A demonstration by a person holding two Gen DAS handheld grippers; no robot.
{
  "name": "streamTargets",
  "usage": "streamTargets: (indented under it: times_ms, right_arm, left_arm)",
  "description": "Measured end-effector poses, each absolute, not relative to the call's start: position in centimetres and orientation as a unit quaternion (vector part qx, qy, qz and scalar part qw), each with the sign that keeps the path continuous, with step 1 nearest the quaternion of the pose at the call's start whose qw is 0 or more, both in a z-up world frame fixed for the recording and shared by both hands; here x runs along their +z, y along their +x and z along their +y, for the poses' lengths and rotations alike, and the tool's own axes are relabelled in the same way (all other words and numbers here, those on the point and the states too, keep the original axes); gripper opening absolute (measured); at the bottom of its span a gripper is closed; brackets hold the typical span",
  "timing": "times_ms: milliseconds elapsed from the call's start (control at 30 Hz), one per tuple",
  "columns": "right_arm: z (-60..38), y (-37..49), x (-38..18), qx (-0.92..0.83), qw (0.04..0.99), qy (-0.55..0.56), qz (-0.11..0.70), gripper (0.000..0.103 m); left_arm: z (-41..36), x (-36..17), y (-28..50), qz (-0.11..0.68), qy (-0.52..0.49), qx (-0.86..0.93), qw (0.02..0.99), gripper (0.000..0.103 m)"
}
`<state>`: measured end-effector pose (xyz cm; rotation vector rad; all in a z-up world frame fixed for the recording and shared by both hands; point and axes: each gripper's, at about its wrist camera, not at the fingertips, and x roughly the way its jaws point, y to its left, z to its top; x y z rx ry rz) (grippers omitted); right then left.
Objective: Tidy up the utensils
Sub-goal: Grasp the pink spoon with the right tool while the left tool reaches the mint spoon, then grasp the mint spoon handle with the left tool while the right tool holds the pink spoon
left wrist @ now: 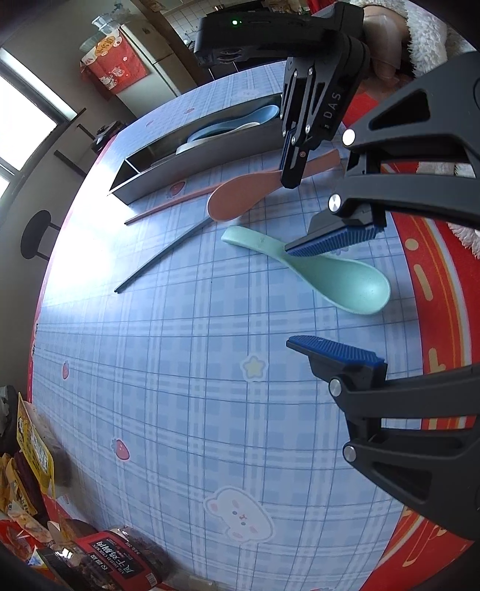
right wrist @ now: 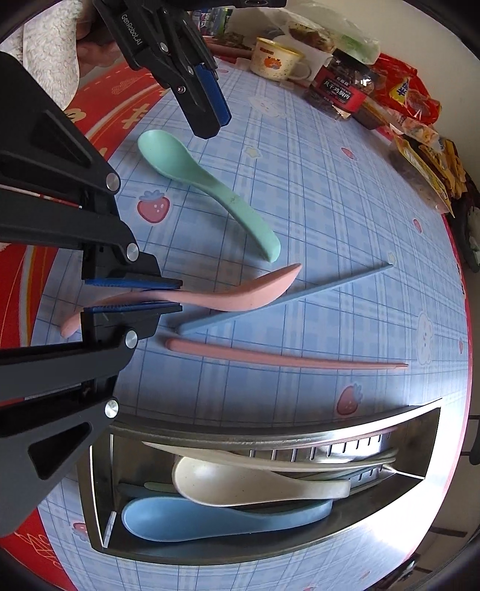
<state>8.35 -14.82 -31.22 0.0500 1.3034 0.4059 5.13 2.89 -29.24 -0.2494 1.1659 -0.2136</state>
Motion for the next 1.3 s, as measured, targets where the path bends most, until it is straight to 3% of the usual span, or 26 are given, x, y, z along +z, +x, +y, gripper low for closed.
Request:
streamTargets:
  times_ms: [233, 467, 833, 1067, 1300]
  right_arm:
    - [-13.8, 8.5, -31.5, 0.193, 0.776, 0.014, 0.6, 0.007]
    - [-13.4, 8.5, -31.6, 0.199, 0.773, 0.013, 0.602, 0.007]
    - [-13.3, 8.3, -31.6, 0.205, 0.772, 0.016, 0.601, 0.007]
    - [-13.5, 8.3, -31.7, 0.205, 0.772, 0.024, 0.601, 0.007]
    - [-13.7, 8.4, -31.8, 0.208, 0.772, 0.029, 0.6, 0.007]
  left_arm:
    - [2.3, -29.8, 5.4, 0.56, -0.114, -0.12, 0.812, 0.046]
    - [0.7, -31.0, 7.7, 0.57, -0.096, -0.158, 0.801, 0.035]
    - [-1.1, -32.7, 10.3, 0.582, -0.079, -0.207, 0.783, 0.034]
    - [-2.3, -33.1, 9.8, 0.582, -0.051, -0.218, 0.782, 0.012]
    - [-1.7, -33.0, 8.2, 0.581, -0.045, -0.199, 0.788, 0.011]
